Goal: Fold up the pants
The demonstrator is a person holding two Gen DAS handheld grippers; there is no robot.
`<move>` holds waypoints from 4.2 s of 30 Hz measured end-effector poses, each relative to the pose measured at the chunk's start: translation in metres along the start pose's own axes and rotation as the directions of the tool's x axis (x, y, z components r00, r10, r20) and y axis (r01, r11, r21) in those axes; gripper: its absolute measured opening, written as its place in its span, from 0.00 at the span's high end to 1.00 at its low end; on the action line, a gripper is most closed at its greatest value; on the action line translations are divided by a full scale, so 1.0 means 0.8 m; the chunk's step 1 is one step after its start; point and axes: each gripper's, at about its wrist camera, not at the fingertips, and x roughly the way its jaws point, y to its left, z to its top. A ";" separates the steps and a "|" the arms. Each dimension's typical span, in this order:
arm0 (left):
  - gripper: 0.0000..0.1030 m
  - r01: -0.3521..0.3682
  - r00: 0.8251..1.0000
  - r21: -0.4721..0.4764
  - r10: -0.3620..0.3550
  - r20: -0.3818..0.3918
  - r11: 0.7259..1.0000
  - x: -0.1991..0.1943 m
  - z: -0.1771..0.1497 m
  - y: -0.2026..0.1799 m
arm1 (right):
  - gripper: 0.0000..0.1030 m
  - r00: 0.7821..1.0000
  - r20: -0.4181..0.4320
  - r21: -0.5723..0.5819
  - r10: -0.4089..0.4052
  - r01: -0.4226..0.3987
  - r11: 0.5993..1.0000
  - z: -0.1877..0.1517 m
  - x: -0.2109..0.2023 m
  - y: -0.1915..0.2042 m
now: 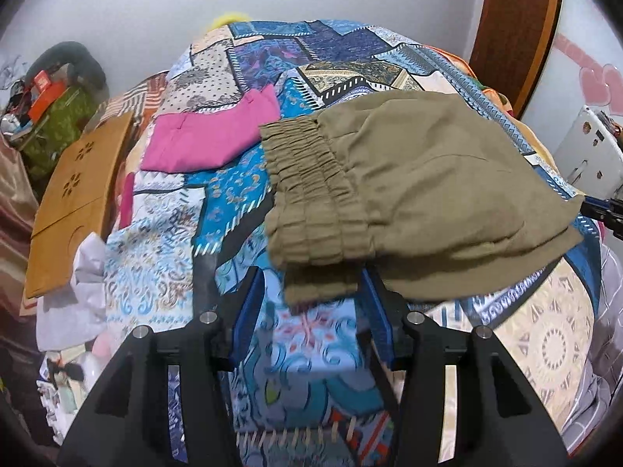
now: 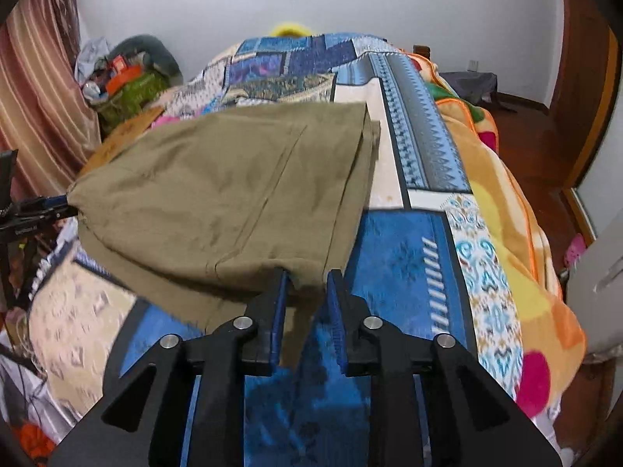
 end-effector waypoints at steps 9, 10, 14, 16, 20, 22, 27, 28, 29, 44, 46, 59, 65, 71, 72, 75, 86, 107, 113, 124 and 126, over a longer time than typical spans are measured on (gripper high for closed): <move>0.43 0.006 0.996 0.040 -0.009 0.084 0.999 -0.052 0.023 -0.022 | 0.58 0.995 0.099 -0.079 -0.010 0.017 0.997 0.004 -0.046 0.037; 0.39 0.016 0.995 0.049 -0.020 0.095 0.999 -0.055 0.028 -0.031 | 0.57 0.995 0.104 -0.096 0.007 0.003 0.995 0.009 -0.048 0.046; 0.34 0.060 0.993 0.081 -0.067 0.092 0.995 -0.051 0.041 -0.058 | 0.51 0.993 0.089 -0.162 0.078 -0.063 0.985 0.020 -0.034 0.083; 0.34 0.081 0.993 0.104 -0.089 0.076 0.991 -0.043 0.045 -0.071 | 0.51 0.992 0.061 -0.216 0.110 -0.095 0.972 0.023 -0.018 0.106; 0.34 0.127 0.991 0.138 -0.131 0.021 0.982 -0.022 0.050 -0.094 | 0.51 0.990 0.013 -0.298 0.140 -0.130 0.946 0.019 0.011 0.142; 0.34 0.133 0.991 0.153 -0.137 0.012 0.979 -0.015 0.051 -0.102 | 0.51 0.989 -0.014 -0.316 0.146 -0.143 0.938 0.020 0.025 0.151; 0.34 0.180 0.984 0.206 -0.179 -0.024 0.962 -0.005 0.045 -0.120 | 0.51 0.983 -0.082 -0.336 0.162 -0.180 0.924 0.020 0.056 0.158; 0.34 0.180 0.984 0.224 -0.178 -0.029 0.958 -0.002 0.043 -0.124 | 0.52 0.982 -0.083 -0.330 0.171 -0.189 0.925 0.021 0.059 0.156; 0.34 0.178 0.984 0.236 -0.176 -0.031 0.955 -0.002 0.041 -0.127 | 0.59 0.981 -0.080 -0.326 0.176 -0.192 0.925 0.022 0.059 0.155; 0.82 0.108 0.992 0.366 -0.127 0.028 0.924 0.002 0.037 -0.147 | 0.94 0.960 -0.031 -0.269 0.278 -0.276 0.923 0.041 0.036 0.152; 0.83 0.113 0.990 0.363 -0.135 0.036 0.925 -0.006 0.035 -0.145 | 0.94 0.959 -0.025 -0.282 0.282 -0.277 0.918 0.039 0.028 0.156; 0.82 0.187 0.982 0.261 -0.186 -0.027 0.947 -0.009 0.003 -0.128 | 0.91 0.955 -0.077 -0.264 0.285 -0.295 0.918 0.020 0.033 0.163; 0.66 0.208 0.977 0.155 -0.213 0.015 0.966 -0.037 0.006 -0.090 | 0.88 0.961 -0.067 -0.212 0.270 -0.278 0.937 0.023 0.020 0.147; 0.52 0.136 0.987 0.005 -0.136 0.081 0.991 -0.051 0.017 -0.023 | 0.75 0.973 0.008 -0.129 0.232 -0.229 0.965 0.031 -0.005 0.111; 0.50 0.123 0.990 -0.028 -0.120 0.080 0.992 -0.048 0.018 -0.011 | 0.73 0.976 0.023 -0.108 0.217 -0.214 0.971 0.032 -0.008 0.103; 0.50 0.110 0.993 -0.116 -0.106 0.043 0.987 -0.029 0.022 0.017 | 0.66 0.982 0.052 -0.049 0.183 -0.181 0.982 0.034 -0.009 0.084; 0.56 0.187 0.979 -0.243 -0.200 -0.029 0.952 0.024 0.010 0.029 | 0.66 0.995 -0.014 0.067 0.103 -0.102 0.993 0.008 0.023 0.055; 0.38 0.039 0.999 -0.135 -0.038 0.010 0.990 0.004 0.005 0.024 | 0.60 0.992 -0.075 0.093 0.105 -0.098 0.991 -0.018 0.019 0.032; 0.34 -0.007 0.997 -0.130 0.017 0.077 0.992 -0.014 0.056 0.041 | 0.59 0.998 -0.041 0.012 0.039 -0.038 0.999 0.013 0.002 0.023; 0.33 0.020 0.999 -0.156 -0.015 0.034 0.988 0.066 0.146 0.064 | 0.58 1.000 0.021 0.028 -0.012 0.011 1.000 0.105 0.045 -0.031; 0.33 0.026 1.000 -0.155 -0.024 0.015 0.988 0.084 0.154 0.065 | 0.58 1.000 0.018 0.045 -0.011 0.010 0.999 0.122 0.063 -0.042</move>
